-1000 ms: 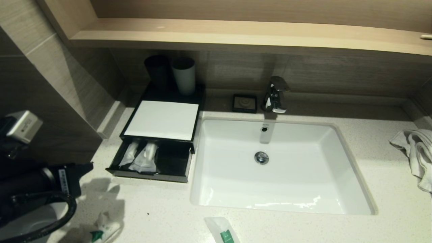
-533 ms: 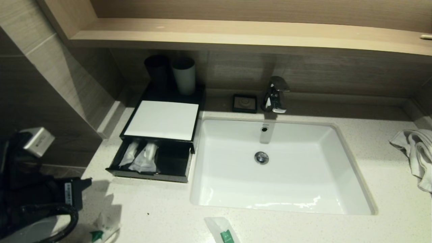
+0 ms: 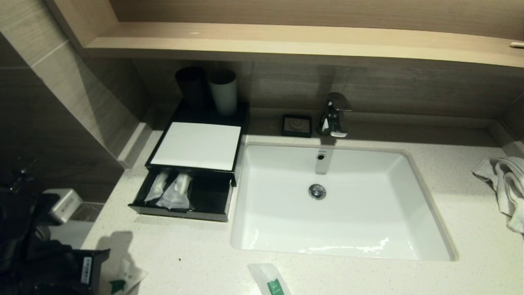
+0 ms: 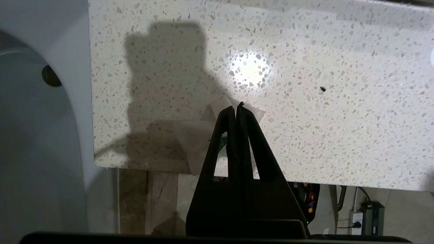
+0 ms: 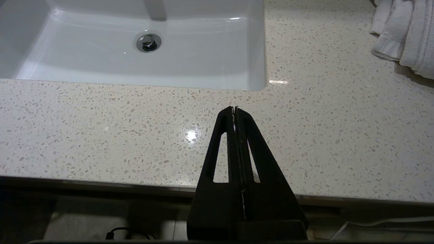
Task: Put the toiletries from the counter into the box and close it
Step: Pick up the bathroom toiletry
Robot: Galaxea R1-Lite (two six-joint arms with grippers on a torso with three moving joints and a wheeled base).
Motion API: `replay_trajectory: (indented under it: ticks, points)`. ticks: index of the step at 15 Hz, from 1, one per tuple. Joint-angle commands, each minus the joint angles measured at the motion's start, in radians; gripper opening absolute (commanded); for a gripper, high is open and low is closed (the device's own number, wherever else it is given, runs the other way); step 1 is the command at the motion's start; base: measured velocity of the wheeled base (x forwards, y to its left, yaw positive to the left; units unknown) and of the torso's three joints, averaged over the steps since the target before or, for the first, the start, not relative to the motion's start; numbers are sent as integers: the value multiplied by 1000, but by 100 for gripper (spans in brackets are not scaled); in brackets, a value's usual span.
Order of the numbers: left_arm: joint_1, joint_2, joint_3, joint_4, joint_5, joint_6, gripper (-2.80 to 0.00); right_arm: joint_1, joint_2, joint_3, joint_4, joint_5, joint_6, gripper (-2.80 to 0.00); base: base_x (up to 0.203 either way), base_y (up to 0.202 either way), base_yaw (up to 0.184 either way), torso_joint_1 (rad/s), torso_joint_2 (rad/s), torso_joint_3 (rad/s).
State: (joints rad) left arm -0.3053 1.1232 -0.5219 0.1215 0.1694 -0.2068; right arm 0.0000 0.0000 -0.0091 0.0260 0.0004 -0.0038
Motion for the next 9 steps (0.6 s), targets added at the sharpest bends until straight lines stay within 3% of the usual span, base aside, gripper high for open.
replay_trajectory:
  ticks: [1, 9]
  points:
    - [2, 16, 15, 1, 1, 0, -280, 0, 0, 0, 0, 0, -1, -280, 0, 0, 0, 0, 0, 0]
    - [2, 34, 33, -5, -10, -6, -280, 0, 0, 0, 0, 1, -1, -280, 0, 0, 0, 0, 0, 0]
